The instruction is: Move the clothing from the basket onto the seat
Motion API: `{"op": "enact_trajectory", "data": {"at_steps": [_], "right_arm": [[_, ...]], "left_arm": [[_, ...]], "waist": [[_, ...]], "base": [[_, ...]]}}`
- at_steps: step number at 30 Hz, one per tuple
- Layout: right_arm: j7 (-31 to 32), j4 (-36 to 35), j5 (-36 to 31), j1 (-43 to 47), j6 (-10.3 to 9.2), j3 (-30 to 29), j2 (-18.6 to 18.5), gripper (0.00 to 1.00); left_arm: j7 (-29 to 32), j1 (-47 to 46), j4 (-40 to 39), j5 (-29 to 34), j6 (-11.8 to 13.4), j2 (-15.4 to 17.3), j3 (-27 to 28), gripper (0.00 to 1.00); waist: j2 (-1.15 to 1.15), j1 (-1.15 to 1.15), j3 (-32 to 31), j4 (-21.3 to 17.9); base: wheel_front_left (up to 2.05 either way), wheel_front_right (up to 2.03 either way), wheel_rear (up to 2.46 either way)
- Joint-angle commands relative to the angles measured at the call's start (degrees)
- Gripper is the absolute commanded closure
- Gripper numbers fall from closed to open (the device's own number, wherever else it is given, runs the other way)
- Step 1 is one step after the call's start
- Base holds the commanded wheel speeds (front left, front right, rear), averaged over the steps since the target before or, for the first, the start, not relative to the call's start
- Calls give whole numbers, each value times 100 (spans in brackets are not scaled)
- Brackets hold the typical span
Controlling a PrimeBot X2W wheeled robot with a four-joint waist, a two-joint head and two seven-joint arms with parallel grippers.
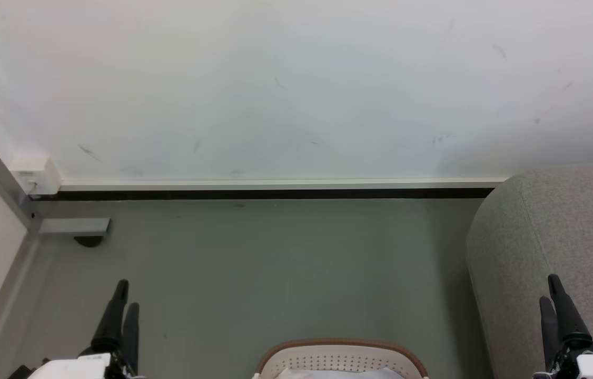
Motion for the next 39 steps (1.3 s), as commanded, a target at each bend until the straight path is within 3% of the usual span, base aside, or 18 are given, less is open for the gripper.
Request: {"op": "enact_trajectory", "data": {"at_steps": [1,15,21,27,39], "right_arm": [[-22,-132,-159,-126,-1,-97,-6,0],[-47,-376,-1245,-137,-3,-296,276,0],[-51,-332,-2035,-137,-4,-362,391,0],[-60,-271,-2950,-138,-4,-361,472,0],[-77,-144,-4450,-84,-5,-392,600,0]], "left_arm": [[-60,-153,-128,85,-33,34,-8,0],[-407,-172,-328,1326,-117,48,-117,0],[-540,-155,-434,2087,-150,54,-166,0],[-669,-92,-542,3282,-177,64,-205,0],[-881,-42,-569,4685,-83,68,-341,0]], "waist": [[0,0,2,-5],[0,0,18,-41],[0,0,15,-62],[0,0,-8,-92],[0,0,-47,-144]], "base": [[0,0,0],[0,0,0],[0,0,0],[0,0,0],[0,0,0]]}}
